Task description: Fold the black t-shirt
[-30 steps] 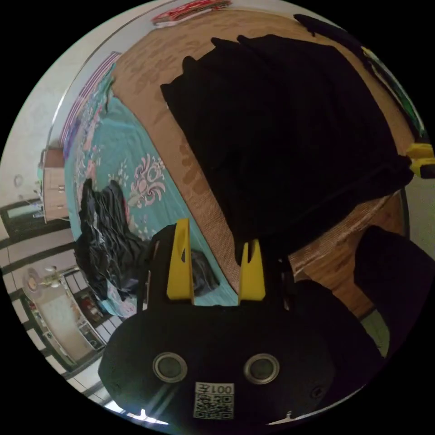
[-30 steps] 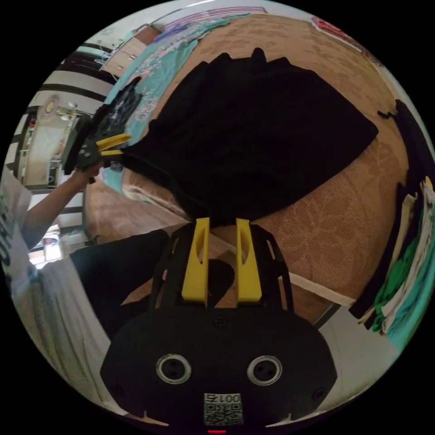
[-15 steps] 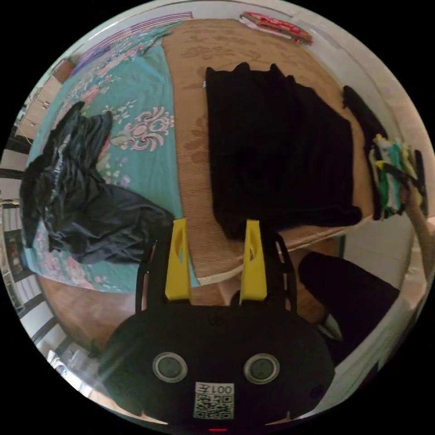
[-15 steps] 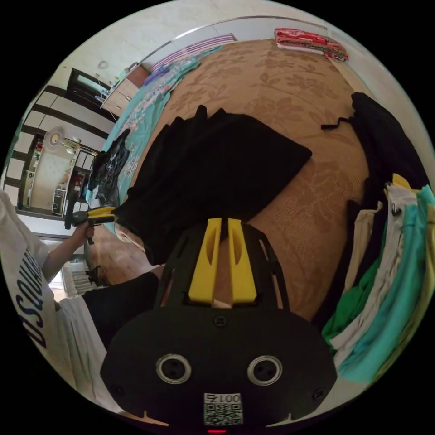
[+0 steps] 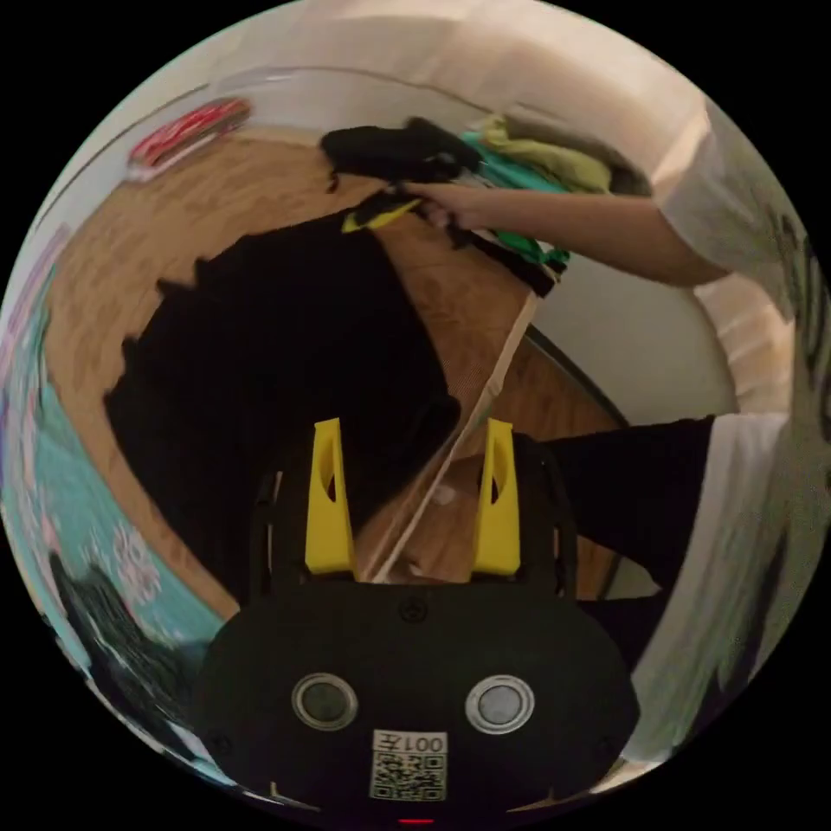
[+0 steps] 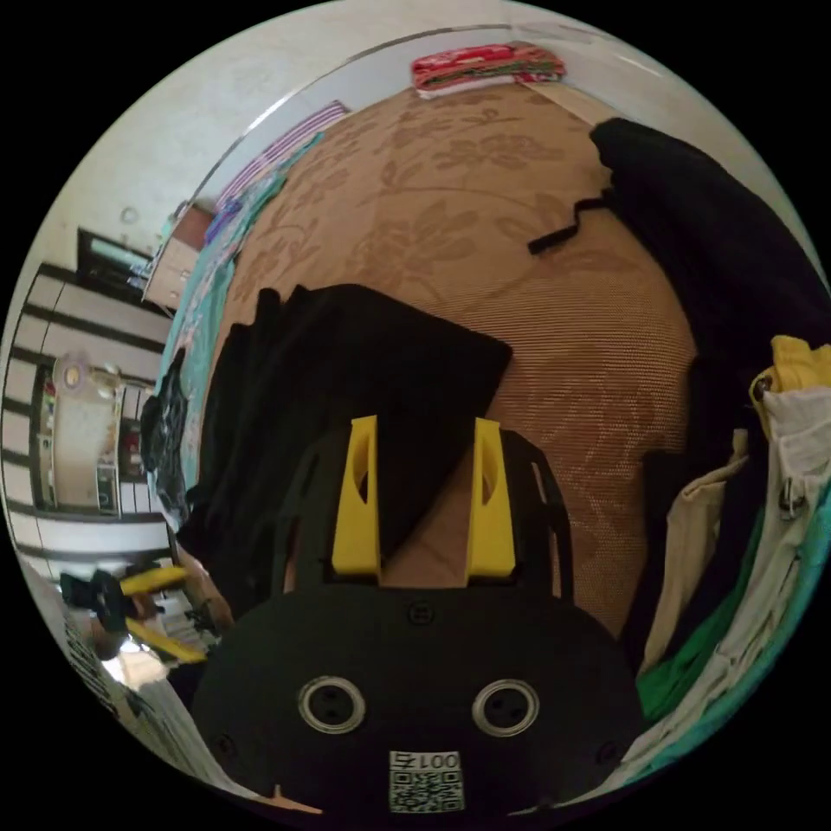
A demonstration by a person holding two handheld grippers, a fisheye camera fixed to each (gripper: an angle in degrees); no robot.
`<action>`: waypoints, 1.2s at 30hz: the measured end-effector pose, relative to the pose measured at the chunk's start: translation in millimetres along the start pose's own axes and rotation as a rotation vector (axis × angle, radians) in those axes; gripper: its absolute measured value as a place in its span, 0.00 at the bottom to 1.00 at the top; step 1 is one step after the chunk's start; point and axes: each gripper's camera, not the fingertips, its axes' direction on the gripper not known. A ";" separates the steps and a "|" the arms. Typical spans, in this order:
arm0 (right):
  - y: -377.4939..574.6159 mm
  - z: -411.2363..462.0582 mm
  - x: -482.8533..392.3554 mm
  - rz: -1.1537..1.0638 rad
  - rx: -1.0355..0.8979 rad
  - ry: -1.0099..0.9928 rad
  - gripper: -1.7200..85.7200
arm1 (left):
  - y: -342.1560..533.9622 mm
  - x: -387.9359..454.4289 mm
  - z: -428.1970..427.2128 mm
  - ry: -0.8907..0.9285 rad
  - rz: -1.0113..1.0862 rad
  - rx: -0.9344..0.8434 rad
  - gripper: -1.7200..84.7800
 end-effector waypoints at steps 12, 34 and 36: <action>-13.3 12.9 -2.5 0.130 0.131 0.032 0.03 | 37.6 -60.6 48.7 0.062 -0.134 -0.208 0.05; -130.0 43.8 -275.4 -0.439 0.240 -0.367 0.03 | 329.9 -325.2 -100.9 0.379 -0.804 0.401 0.03; -137.7 94.9 -311.7 -0.518 0.132 -0.338 0.03 | 359.4 -347.7 -91.8 0.369 -0.878 0.369 0.03</action>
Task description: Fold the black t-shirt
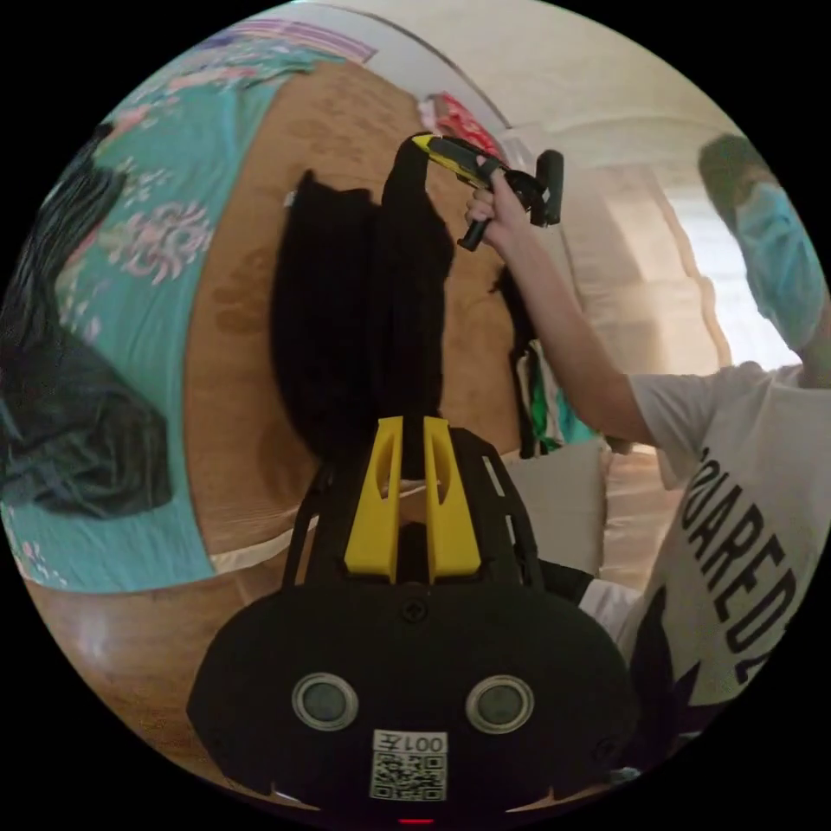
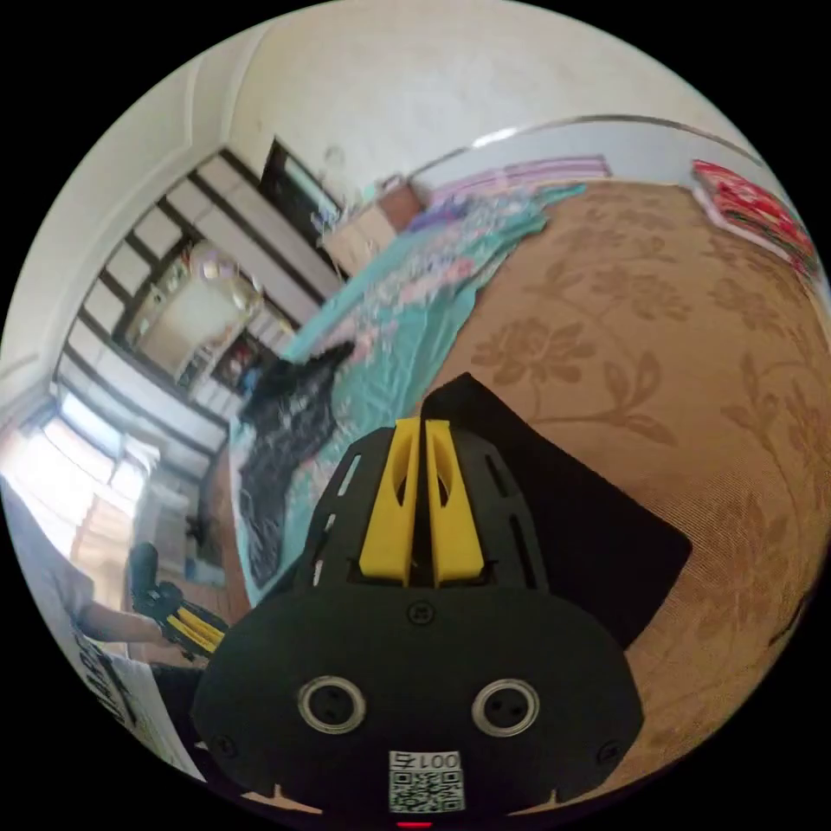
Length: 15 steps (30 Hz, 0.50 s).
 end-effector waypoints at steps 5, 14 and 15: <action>21.7 44.1 -24.7 -0.059 -0.161 0.095 0.05 | 5.6 -80.5 -16.2 0.228 -0.200 0.038 0.03; 174.9 -33.1 -85.0 0.259 -0.333 0.198 0.17 | -9.7 -128.4 -75.6 0.178 -0.251 -0.044 0.14; 184.9 -28.9 -90.5 0.295 -0.350 0.194 0.18 | -17.2 -131.1 -79.2 0.189 -0.234 -0.057 0.16</action>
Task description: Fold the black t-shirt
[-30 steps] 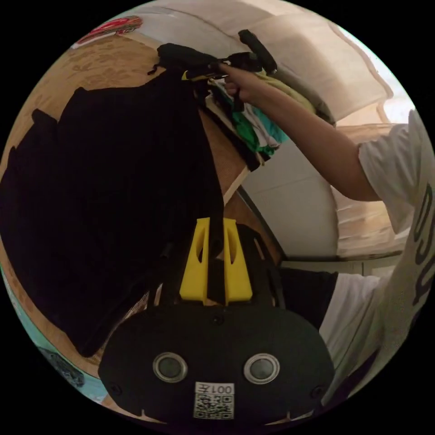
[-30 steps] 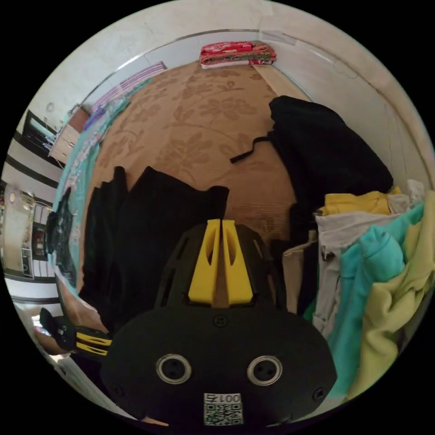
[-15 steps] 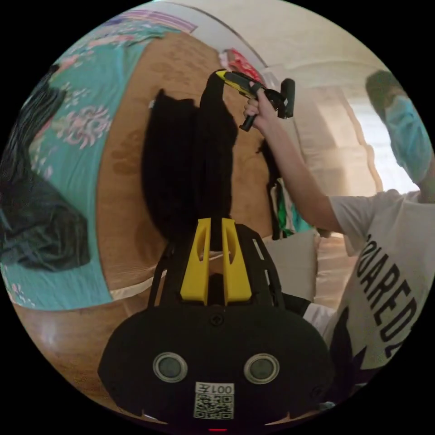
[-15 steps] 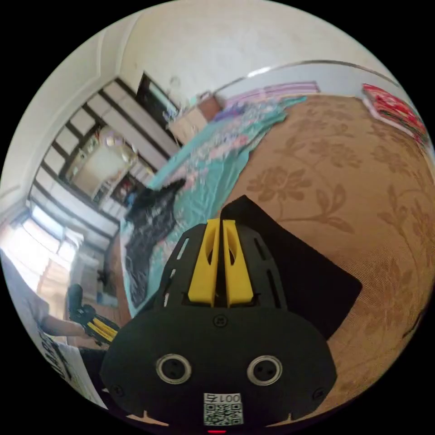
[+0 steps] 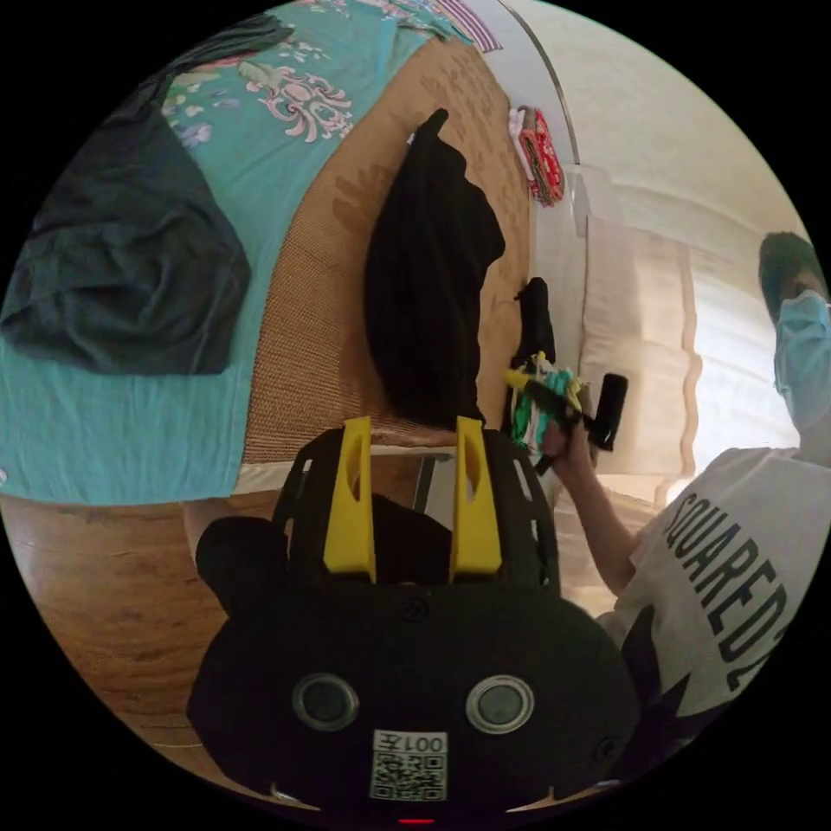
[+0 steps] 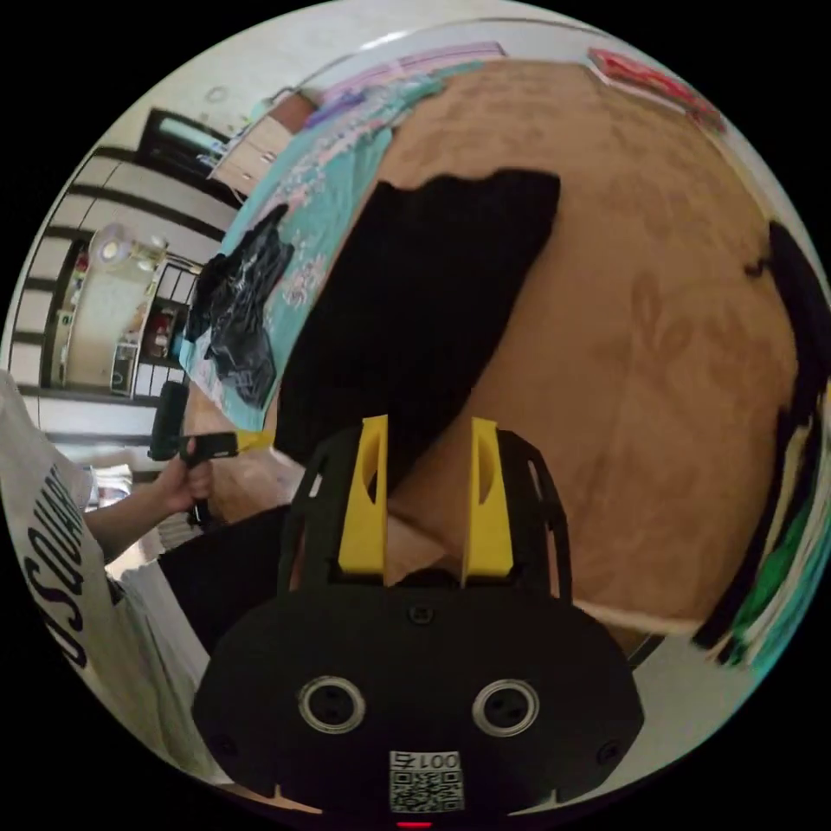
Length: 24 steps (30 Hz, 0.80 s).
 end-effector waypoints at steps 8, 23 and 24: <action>26.8 62.7 -25.4 0.282 0.006 -0.079 0.19 | -48.7 3.7 -13.7 0.028 0.038 -0.092 0.21; 56.4 26.4 -33.6 0.247 -0.110 -0.425 0.10 | -56.9 19.3 -59.7 0.132 -0.073 -0.229 0.06; 60.6 26.8 -34.9 0.251 -0.140 -0.452 0.10 | -49.6 22.6 -65.2 0.141 -0.127 -0.263 0.06</action>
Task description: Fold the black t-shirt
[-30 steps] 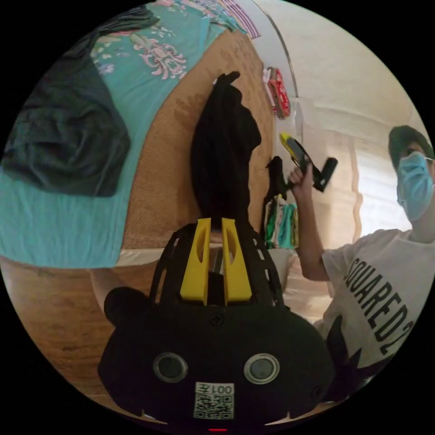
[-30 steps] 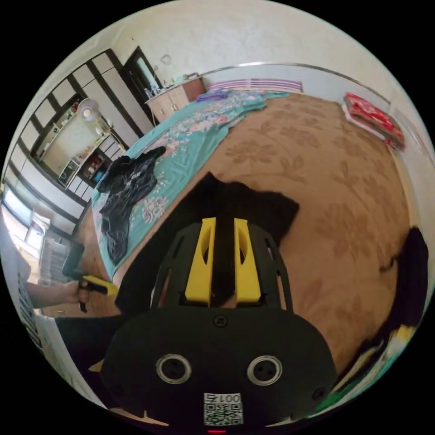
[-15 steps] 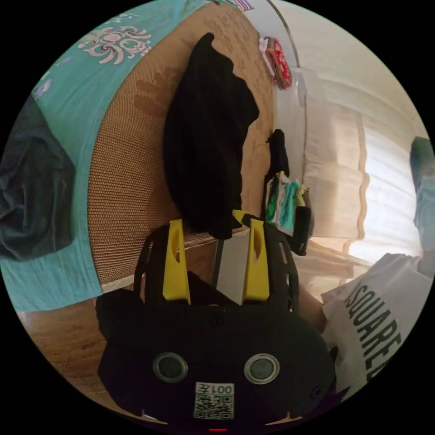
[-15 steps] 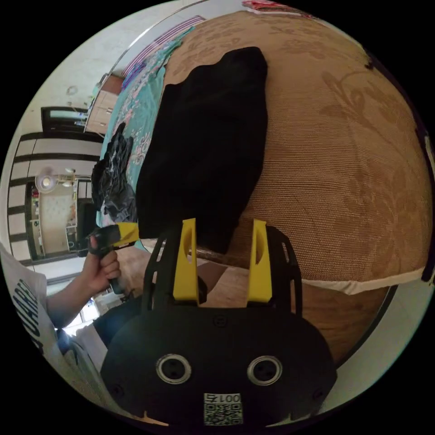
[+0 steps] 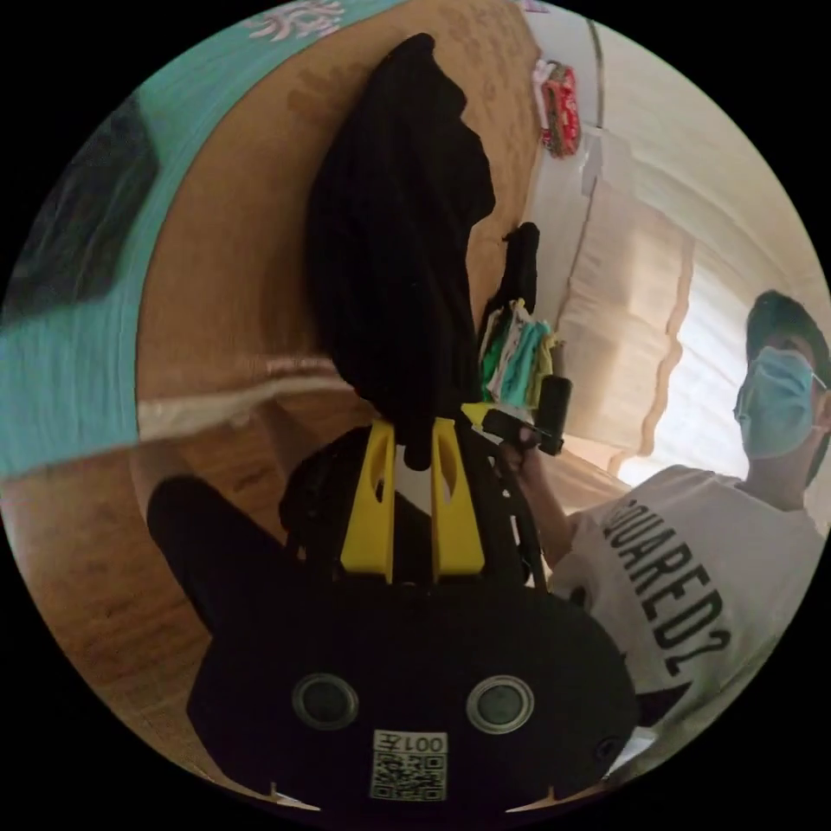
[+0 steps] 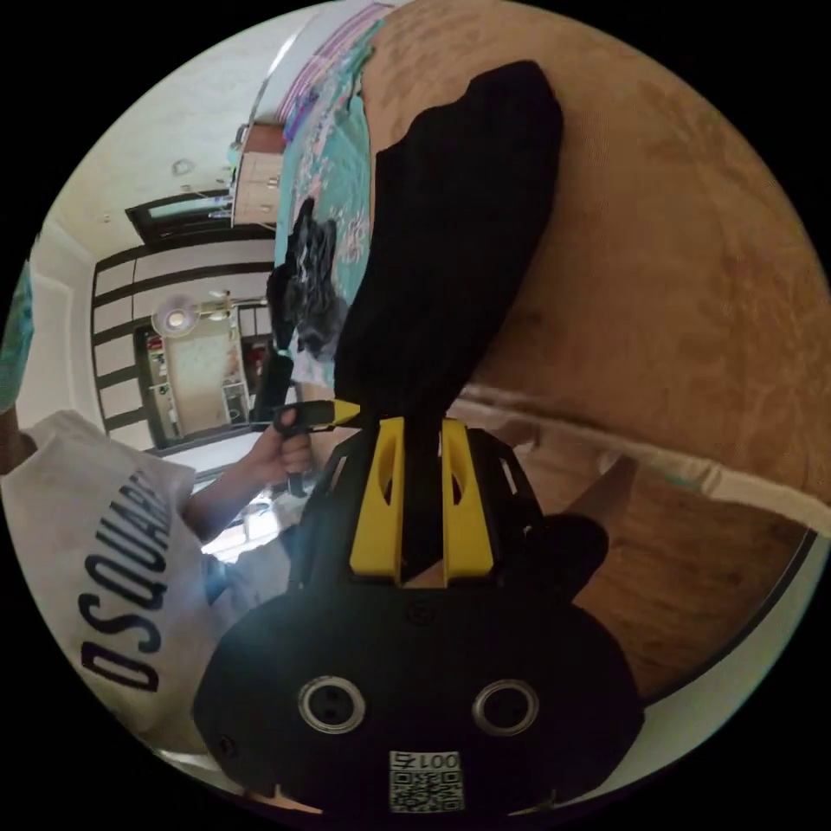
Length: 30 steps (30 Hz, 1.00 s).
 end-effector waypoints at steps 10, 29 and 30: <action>-55.3 -83.7 -25.0 -0.231 0.219 -0.279 0.10 | -65.4 124.7 -43.4 0.067 0.203 0.094 0.06; -55.9 2.6 -85.7 -0.288 0.117 0.411 0.16 | -71.3 197.0 43.6 -0.742 0.332 0.179 0.13; -53.9 9.7 -87.8 -0.278 0.099 0.430 0.15 | -66.1 202.5 54.0 -0.791 0.350 0.174 0.13</action>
